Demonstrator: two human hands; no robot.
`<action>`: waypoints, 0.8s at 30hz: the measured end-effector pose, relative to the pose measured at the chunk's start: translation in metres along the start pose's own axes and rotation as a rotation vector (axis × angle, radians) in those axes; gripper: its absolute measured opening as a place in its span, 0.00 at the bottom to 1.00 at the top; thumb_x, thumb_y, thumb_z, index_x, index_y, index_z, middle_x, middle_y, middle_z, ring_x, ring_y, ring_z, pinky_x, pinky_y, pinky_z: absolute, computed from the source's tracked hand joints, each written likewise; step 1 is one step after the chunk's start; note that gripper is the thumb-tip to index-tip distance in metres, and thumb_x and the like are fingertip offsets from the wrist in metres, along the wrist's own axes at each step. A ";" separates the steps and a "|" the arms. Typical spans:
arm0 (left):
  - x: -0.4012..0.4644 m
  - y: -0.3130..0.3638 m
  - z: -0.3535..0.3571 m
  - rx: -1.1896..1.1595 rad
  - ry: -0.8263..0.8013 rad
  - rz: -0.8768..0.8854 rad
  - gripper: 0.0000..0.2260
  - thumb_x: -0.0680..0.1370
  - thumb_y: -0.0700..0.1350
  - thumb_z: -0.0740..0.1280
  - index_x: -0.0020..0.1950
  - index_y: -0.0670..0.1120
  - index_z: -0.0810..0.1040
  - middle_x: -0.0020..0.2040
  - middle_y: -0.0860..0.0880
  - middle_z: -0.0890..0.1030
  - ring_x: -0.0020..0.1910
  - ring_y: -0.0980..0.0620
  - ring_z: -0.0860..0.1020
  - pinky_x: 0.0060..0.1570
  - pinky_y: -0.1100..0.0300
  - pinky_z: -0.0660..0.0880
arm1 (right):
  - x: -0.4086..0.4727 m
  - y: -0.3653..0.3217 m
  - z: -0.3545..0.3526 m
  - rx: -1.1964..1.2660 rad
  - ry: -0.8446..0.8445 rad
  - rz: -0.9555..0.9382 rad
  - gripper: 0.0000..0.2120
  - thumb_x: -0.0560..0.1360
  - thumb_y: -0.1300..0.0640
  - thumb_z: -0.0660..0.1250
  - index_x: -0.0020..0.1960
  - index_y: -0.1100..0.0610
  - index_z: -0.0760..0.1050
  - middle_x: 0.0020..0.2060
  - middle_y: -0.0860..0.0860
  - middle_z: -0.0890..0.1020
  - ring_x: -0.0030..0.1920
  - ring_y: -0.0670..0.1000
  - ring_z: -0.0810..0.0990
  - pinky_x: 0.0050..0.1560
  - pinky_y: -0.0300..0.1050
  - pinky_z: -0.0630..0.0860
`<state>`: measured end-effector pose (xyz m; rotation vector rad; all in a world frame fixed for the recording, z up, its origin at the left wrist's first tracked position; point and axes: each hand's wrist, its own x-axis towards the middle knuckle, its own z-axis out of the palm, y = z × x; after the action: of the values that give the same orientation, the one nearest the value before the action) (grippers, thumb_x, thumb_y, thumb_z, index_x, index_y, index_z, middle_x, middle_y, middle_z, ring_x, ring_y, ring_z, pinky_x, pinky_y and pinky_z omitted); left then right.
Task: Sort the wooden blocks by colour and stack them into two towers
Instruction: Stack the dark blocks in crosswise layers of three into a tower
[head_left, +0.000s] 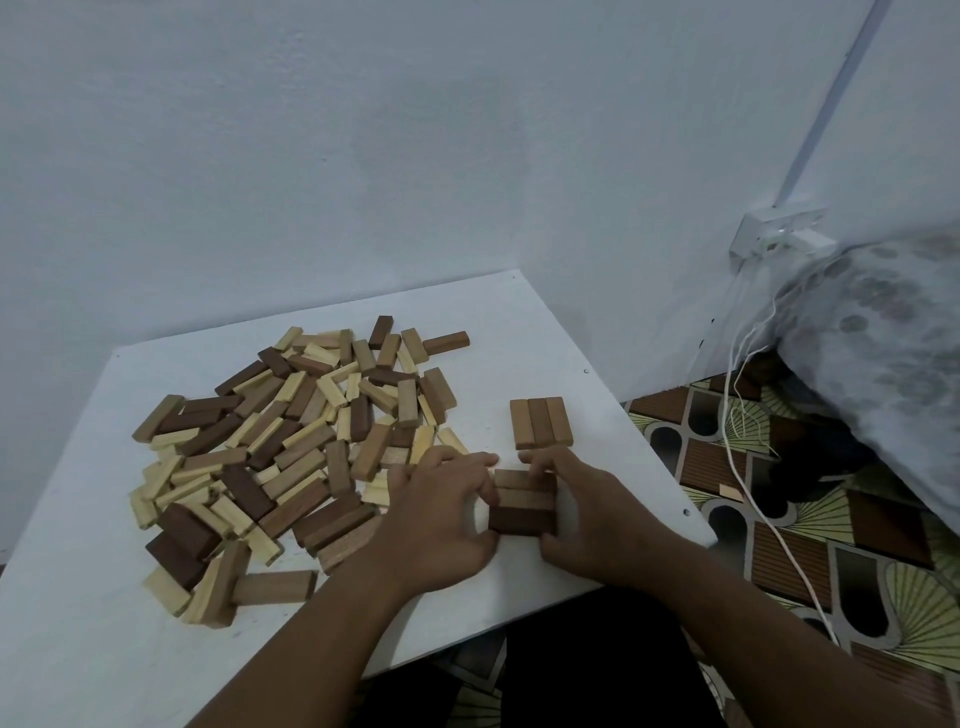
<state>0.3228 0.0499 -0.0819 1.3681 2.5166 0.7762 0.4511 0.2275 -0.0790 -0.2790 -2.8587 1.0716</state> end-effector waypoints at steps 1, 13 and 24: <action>0.001 0.000 -0.001 0.000 -0.003 0.008 0.13 0.65 0.53 0.70 0.47 0.57 0.73 0.67 0.66 0.72 0.68 0.60 0.63 0.55 0.50 0.58 | -0.001 0.003 -0.001 0.005 0.002 0.009 0.28 0.65 0.50 0.74 0.59 0.40 0.63 0.65 0.41 0.73 0.60 0.44 0.74 0.61 0.37 0.73; 0.001 -0.009 0.000 -0.031 -0.036 0.042 0.21 0.66 0.58 0.66 0.59 0.60 0.77 0.66 0.66 0.73 0.67 0.61 0.64 0.60 0.42 0.66 | -0.008 0.023 0.003 -0.012 0.043 0.080 0.32 0.66 0.40 0.74 0.65 0.37 0.63 0.62 0.34 0.71 0.60 0.40 0.72 0.62 0.35 0.68; 0.003 -0.009 0.001 -0.078 -0.052 0.045 0.19 0.65 0.57 0.67 0.56 0.59 0.76 0.65 0.64 0.74 0.65 0.58 0.65 0.59 0.41 0.67 | -0.008 0.025 0.006 -0.003 0.072 0.077 0.31 0.67 0.41 0.74 0.65 0.39 0.65 0.61 0.33 0.70 0.59 0.33 0.69 0.54 0.23 0.64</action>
<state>0.3144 0.0489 -0.0872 1.4053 2.3982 0.8269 0.4620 0.2403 -0.1002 -0.4226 -2.8071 1.0466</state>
